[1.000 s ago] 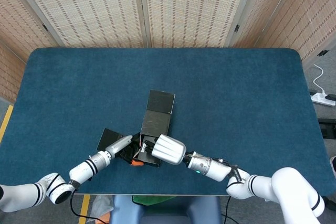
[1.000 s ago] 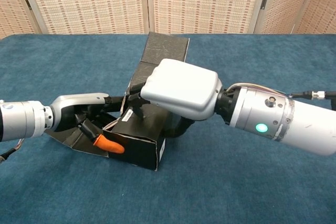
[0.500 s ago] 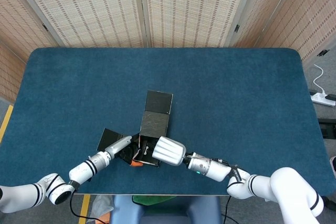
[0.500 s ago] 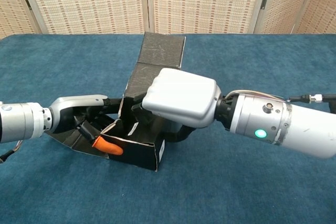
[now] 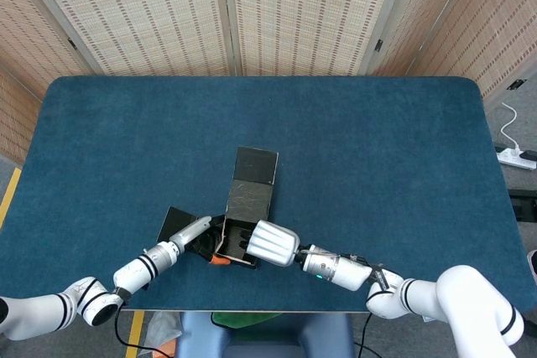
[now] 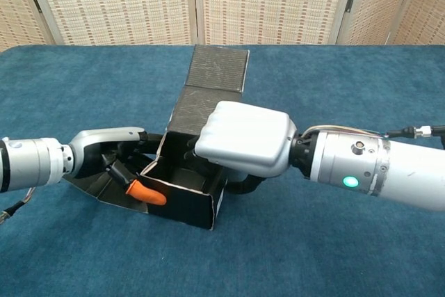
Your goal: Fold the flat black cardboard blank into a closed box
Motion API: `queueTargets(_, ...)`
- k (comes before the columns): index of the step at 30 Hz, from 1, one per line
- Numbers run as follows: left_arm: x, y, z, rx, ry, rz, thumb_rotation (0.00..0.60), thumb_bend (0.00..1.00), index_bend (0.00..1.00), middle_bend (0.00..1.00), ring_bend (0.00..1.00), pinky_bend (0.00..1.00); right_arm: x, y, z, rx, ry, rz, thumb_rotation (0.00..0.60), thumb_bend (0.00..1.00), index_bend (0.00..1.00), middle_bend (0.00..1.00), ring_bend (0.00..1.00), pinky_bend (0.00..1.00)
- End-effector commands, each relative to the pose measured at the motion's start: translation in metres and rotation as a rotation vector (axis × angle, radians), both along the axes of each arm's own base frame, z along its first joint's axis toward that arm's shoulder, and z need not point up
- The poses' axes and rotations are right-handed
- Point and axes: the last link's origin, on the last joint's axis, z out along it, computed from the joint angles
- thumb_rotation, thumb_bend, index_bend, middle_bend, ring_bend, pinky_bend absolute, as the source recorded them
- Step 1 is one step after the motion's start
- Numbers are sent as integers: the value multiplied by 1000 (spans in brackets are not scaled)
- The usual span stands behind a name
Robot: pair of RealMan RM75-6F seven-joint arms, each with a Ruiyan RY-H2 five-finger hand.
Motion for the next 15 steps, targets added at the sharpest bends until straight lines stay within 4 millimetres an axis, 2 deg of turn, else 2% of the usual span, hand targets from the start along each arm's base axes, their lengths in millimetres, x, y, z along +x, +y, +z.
queueTargets(1, 0, 0, 0, 0, 0, 2, 600, 197, 288, 301, 530, 604, -1, 1, 0, 4, 12, 2, 600, 201, 546, 482, 765, 1000)
queueTargets(6, 0, 0, -1, -3, -2, 9, 600, 197, 288, 301, 531, 605, -2, 2, -1, 15, 44, 6, 600, 202, 600, 559, 776, 1000)
queueTargets(15, 0, 1, -2, 2, -10, 32, 600, 199, 288, 301, 531, 608, 5, -3, 3, 37, 70, 12, 600, 194, 867, 856, 790, 1000)
